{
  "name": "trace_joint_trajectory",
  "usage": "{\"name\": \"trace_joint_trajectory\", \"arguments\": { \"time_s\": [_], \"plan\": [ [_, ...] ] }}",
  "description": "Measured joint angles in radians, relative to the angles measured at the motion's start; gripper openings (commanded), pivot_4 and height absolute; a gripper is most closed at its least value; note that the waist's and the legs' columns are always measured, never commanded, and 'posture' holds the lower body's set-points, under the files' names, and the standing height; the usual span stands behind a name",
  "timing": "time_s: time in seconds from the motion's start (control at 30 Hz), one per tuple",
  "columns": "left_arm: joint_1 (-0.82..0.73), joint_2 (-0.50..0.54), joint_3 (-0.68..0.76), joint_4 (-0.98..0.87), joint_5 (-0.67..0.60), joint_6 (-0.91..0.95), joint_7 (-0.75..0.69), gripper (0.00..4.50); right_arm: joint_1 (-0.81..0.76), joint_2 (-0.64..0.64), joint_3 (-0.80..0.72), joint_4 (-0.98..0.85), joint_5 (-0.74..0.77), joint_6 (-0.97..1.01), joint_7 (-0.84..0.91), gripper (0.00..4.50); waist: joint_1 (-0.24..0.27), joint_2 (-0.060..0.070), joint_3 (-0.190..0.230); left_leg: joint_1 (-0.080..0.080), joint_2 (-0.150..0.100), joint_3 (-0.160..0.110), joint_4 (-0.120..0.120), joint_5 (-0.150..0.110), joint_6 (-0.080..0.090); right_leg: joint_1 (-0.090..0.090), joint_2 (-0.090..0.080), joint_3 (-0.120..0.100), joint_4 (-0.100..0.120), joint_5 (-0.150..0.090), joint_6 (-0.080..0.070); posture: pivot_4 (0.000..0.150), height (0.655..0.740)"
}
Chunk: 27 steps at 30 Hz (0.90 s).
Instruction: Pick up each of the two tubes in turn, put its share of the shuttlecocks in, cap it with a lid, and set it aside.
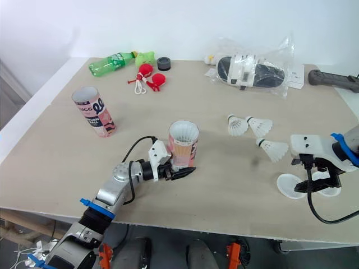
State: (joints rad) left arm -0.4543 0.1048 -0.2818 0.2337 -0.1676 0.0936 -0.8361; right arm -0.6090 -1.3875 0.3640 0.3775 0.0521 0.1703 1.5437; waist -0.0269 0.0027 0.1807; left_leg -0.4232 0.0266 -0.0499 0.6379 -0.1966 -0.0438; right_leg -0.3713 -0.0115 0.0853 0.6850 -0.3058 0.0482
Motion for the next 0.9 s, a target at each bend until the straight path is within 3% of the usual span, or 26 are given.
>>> {"name": "trace_joint_trajectory", "arguments": {
  "time_s": [0.3, 0.4, 0.63, 0.67, 0.9],
  "plan": [
    [0.007, -0.003, 0.001, -0.004, 0.0, -0.001, 0.002, 3.13, -0.09, 0.153, 0.001, 0.198, -0.174, -0.052, -0.026, 4.43, 0.002, 0.0, 0.0, 0.0, -0.001, 0.001, 0.0, 0.0, 0.0, 0.0, 0.0, 0.001, 0.0, 0.0, 0.001, 0.15, 0.74],
    [0.009, -0.002, 0.001, -0.007, 0.002, -0.001, 0.004, 3.13, -0.11, 0.168, 0.001, 0.23, -0.198, -0.066, -0.021, 3.66, 0.002, 0.0, 0.0, 0.0, -0.001, 0.001, 0.0, 0.0, 0.0, 0.001, 0.0, 0.001, 0.0, 0.0, 0.001, 0.15, 0.74],
    [0.012, 0.001, 0.001, -0.008, 0.002, -0.001, 0.007, 3.13, -0.12, 0.176, -0.001, 0.262, -0.235, -0.078, 0.008, 0.3, 0.002, 0.0, 0.0, 0.001, -0.001, -0.002, 0.001, 0.001, -0.001, 0.003, 0.0, -0.001, 0.0, 0.0, 0.001, 0.15, 0.74],
    [0.012, 0.002, 0.001, -0.008, 0.002, -0.001, 0.007, 3.13, -0.119, 0.176, -0.002, 0.261, -0.235, -0.077, 0.014, 0.14, 0.002, -0.001, 0.0, 0.001, -0.001, -0.002, 0.001, 0.001, -0.001, 0.003, 0.0, -0.001, 0.0, 0.0, 0.001, 0.15, 0.74],
    [0.011, 0.001, 0.001, -0.008, 0.003, -0.001, 0.008, 3.13, -0.097, 0.171, -0.02, 0.224, -0.222, -0.039, 0.024, 0.14, 0.002, -0.001, 0.0, 0.001, -0.002, -0.004, 0.001, 0.002, -0.002, 0.004, 0.0, -0.001, 0.0, 0.001, 0.002, 0.15, 0.74]
  ]
}}
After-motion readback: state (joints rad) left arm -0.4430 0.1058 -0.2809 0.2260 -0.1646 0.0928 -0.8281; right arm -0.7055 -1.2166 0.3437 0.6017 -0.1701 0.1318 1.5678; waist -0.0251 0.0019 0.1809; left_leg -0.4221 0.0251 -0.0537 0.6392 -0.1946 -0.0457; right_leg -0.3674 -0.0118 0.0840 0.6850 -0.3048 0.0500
